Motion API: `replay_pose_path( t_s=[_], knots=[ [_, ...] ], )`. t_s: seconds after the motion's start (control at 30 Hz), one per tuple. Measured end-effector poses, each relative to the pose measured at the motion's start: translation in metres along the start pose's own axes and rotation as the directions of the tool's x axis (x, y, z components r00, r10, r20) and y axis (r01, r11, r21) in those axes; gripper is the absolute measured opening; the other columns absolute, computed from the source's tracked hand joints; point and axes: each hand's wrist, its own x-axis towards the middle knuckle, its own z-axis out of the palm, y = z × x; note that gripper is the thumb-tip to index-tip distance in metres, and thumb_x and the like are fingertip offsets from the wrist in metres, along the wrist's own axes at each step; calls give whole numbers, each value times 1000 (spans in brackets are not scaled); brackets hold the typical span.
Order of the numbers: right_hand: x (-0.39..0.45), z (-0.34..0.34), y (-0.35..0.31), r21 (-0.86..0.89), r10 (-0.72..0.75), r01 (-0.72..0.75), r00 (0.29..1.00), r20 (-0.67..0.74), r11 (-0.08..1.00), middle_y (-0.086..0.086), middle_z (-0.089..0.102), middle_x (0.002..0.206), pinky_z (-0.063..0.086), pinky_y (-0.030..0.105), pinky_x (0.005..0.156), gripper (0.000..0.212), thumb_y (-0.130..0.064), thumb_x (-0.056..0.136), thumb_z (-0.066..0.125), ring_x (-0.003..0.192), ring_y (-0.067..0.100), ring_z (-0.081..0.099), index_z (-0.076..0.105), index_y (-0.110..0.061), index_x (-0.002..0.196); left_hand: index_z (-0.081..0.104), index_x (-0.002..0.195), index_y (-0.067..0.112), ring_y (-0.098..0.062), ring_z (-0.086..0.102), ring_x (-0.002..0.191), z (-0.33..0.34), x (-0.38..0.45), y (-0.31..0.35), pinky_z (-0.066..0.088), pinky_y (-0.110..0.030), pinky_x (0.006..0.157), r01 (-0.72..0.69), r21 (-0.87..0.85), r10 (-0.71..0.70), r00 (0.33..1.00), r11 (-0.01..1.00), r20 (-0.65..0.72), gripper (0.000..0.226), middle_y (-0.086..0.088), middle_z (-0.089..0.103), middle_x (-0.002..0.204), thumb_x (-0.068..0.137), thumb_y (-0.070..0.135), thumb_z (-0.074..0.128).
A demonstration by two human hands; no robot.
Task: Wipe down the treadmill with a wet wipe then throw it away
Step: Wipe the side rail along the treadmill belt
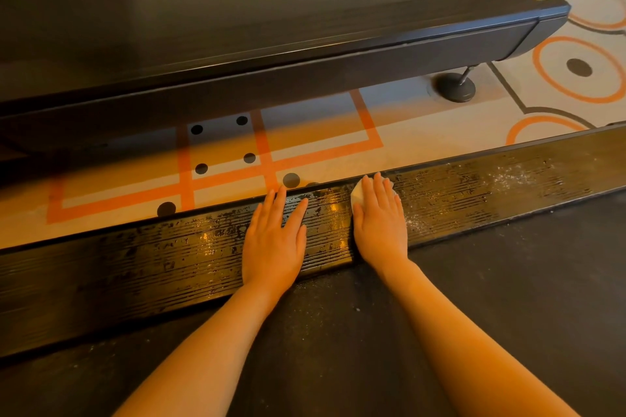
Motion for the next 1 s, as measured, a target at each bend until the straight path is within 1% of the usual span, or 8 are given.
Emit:
replay_pose_path(
  t_s=[0.2, 0.3, 0.4, 0.5, 0.57, 0.63, 0.77, 1.0],
  knots=[
    [-22, 3, 5, -3, -12, 12, 1000, -22, 1000, 8, 6, 164, -1, 35, 120, 55, -33, 106, 27, 150, 23, -1, 13, -15, 156, 46, 144, 24, -30, 23, 146, -1, 1, 1, 16, -42, 115, -16, 20, 16, 1000, 1000, -24, 47, -13, 28, 157, 97, 28, 52],
    [-44, 6, 10, -7, -19, 19, 999, -28, 1000, 8, 6, 163, -4, 33, 119, 55, -34, 106, 27, 150, 21, -4, 13, -15, 156, 49, 141, 22, -31, 30, 143, 1, 1, 3, 24, -42, 112, -120, 43, 123, 991, 992, -55, 50, -14, 33, 155, 93, 20, 61],
    [-61, 7, 14, -6, -5, 5, 1000, -29, 1000, 6, 4, 163, -6, 32, 117, 55, -34, 106, 26, 148, 17, -8, 11, -16, 156, 49, 141, 22, -30, 32, 143, 5, 5, 10, 24, -41, 111, -171, 47, 174, 983, 984, -63, 49, -14, 33, 155, 93, 23, 61],
    [-62, 7, 15, -6, 0, 0, 1000, -21, 1000, 5, 1, 163, -8, 32, 117, 55, -35, 106, 25, 147, 16, -10, 9, -17, 156, 47, 143, 23, -28, 27, 145, 2, 13, 26, 19, -39, 113, -114, 2, 114, 993, 994, -43, 47, -12, 29, 157, 97, 25, 55],
    [-56, 7, 15, 0, 2, -2, 1000, -30, 1000, 5, 2, 163, -6, 33, 118, 55, -35, 106, 27, 148, 18, -8, 10, -17, 156, 37, 149, 26, -24, 13, 149, 3, 18, 36, 10, -37, 116, -44, -53, 44, 999, 998, 5, 48, -8, 17, 162, 102, 29, 45],
    [-45, 4, 17, 9, -1, 1, 999, -35, 1000, 7, 6, 163, -3, 34, 119, 55, -34, 106, 29, 150, 21, -2, 14, -16, 155, 32, 151, 28, -22, 4, 150, 6, 20, 39, 6, -36, 118, -3, -70, 4, 1000, 998, 7, 48, -6, 9, 163, 103, 32, 39],
    [-16, -4, 20, -6, -12, 12, 1000, -15, 1000, 9, 6, 163, 1, 37, 121, 55, -33, 106, 29, 150, 25, 0, 13, -15, 156, 36, 149, 26, -24, 8, 150, 10, 19, 37, 10, -38, 119, -35, -26, 35, 999, 999, -3, 48, -9, 14, 162, 102, 32, 40],
    [2, -10, 21, -21, -11, 11, 1000, -1, 1000, 8, 3, 164, -3, 35, 119, 56, -33, 106, 28, 150, 24, -2, 10, -15, 156, 42, 146, 24, -26, 17, 149, 12, 18, 38, 18, -42, 118, -34, -29, 33, 999, 999, -21, 47, -11, 23, 160, 100, 30, 46]
  ],
)
